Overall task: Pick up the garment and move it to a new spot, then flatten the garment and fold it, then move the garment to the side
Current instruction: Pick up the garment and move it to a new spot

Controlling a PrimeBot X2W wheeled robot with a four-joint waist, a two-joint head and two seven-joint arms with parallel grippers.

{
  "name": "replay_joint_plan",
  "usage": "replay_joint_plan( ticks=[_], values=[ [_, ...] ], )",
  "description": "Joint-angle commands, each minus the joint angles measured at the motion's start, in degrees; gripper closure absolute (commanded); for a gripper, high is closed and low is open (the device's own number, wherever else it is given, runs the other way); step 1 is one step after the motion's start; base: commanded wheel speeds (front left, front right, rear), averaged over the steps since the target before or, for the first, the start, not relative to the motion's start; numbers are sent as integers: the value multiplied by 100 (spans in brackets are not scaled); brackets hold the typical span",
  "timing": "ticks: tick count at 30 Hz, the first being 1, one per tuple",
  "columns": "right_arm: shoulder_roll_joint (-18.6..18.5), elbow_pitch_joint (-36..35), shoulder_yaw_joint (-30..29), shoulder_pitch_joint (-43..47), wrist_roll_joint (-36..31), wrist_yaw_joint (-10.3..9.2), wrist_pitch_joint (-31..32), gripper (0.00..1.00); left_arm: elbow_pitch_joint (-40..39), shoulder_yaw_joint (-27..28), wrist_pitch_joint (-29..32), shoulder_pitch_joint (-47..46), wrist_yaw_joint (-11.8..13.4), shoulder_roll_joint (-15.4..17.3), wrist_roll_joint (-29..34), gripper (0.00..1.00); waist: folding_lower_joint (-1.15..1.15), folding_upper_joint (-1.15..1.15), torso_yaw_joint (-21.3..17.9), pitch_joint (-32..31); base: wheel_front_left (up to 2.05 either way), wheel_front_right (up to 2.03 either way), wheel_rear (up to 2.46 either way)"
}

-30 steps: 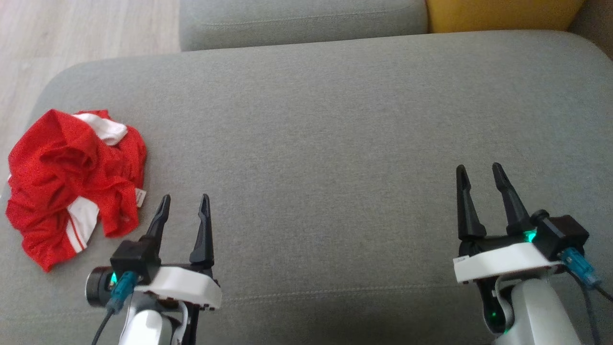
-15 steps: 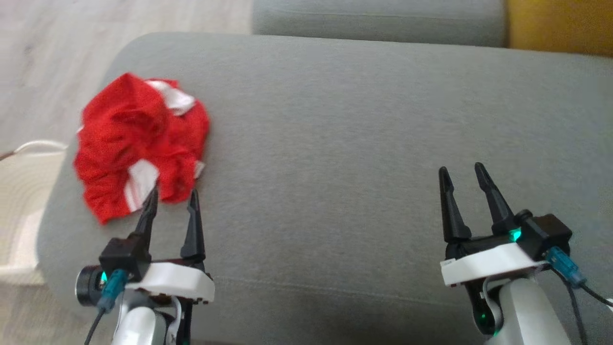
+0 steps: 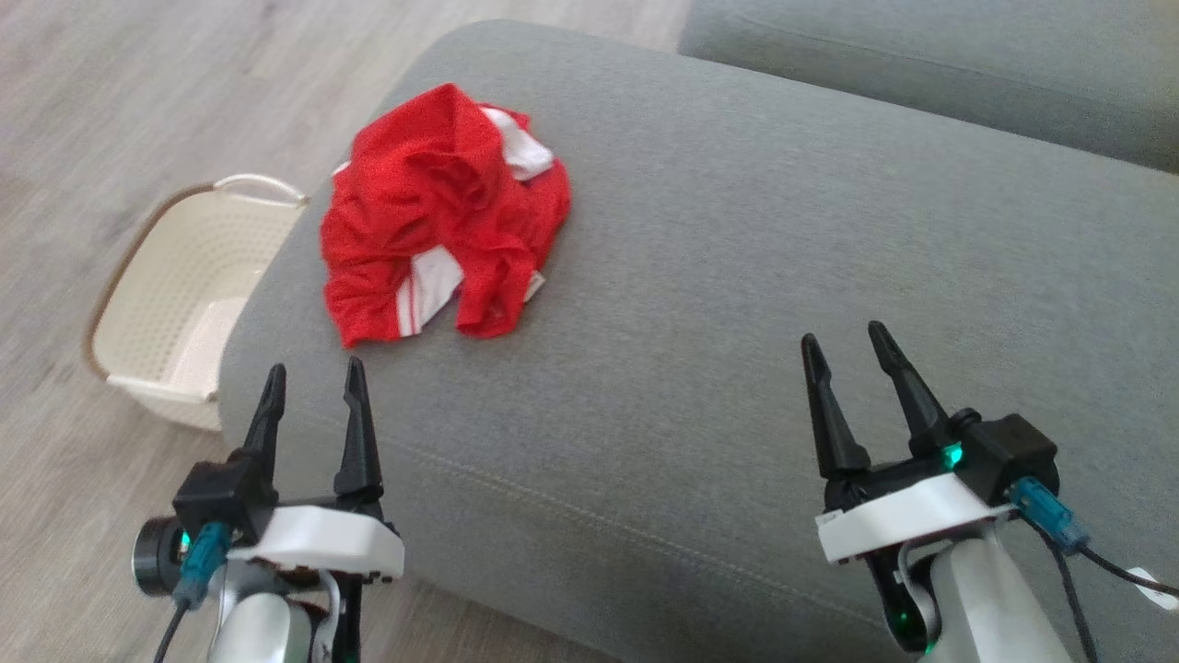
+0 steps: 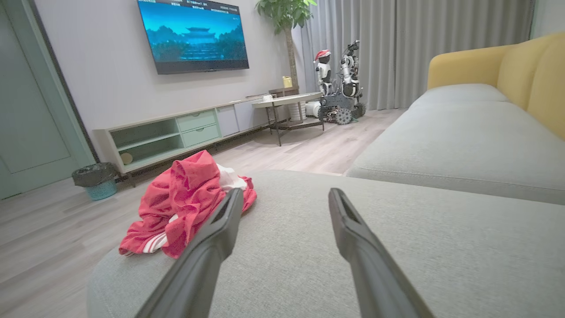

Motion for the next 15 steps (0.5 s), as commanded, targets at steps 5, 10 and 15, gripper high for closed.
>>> replay_joint_plan(
  ticks=[5,10,15],
  values=[
    [-14,-162,221,-232,31,42,-65,0,-250,149,-46,-118,6,15,-27,0,0,0,233,3,0,0,0],
    [-14,-175,270,-242,70,42,-65,0,-343,208,-46,-90,-1,15,-41,0,0,0,181,33,0,0,0],
    [-14,-164,261,-254,51,42,-65,0,-359,360,-46,-125,0,15,-35,0,0,0,56,72,0,0,0]
  ],
)
